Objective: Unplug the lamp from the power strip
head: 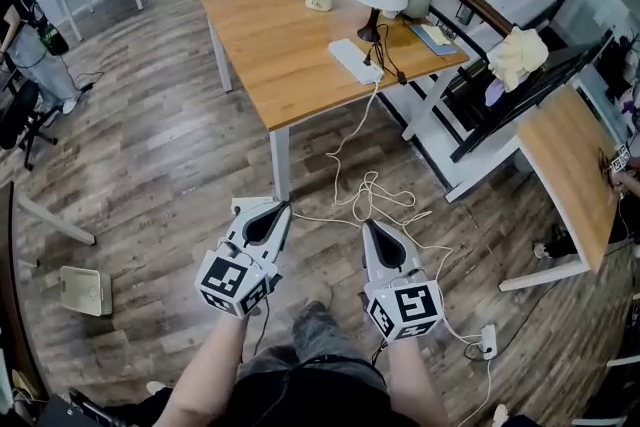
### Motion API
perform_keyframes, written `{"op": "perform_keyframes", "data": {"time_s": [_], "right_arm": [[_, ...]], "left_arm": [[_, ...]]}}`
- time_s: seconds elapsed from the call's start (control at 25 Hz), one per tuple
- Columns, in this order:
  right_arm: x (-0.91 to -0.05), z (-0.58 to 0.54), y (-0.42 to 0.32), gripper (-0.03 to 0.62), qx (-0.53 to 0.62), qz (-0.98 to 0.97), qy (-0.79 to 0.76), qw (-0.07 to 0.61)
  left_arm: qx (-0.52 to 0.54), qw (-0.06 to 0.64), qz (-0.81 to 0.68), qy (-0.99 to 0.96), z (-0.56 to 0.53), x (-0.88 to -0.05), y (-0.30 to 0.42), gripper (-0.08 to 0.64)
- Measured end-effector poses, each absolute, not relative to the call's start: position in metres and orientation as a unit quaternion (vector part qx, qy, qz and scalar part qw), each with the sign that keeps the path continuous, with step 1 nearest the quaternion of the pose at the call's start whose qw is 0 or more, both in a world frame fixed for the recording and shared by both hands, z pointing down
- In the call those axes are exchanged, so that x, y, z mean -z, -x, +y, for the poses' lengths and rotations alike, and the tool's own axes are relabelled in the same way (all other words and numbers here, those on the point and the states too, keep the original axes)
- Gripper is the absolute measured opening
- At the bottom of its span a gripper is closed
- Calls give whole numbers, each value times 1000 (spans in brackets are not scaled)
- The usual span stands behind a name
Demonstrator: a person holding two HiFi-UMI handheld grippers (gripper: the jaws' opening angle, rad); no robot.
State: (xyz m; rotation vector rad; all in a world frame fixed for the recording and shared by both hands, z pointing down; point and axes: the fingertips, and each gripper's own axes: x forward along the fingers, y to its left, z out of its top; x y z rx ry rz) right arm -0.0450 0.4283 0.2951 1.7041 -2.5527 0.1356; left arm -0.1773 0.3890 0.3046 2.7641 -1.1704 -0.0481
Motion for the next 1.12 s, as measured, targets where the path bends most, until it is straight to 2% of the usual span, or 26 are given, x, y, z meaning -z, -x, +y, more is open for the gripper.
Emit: {"op": "perform_keyframes", "data": {"time_s": [0.6,1.12], "right_arm": [[-291,291,-17,8,-39,-845,-534,23],[-306,231,-40,8,-56,-842,-535,33]], "left_arm": [[21,60,-418,-906,254,-295,124,-5],[28,72,-411,-908,183,-305,92,-5]]}}
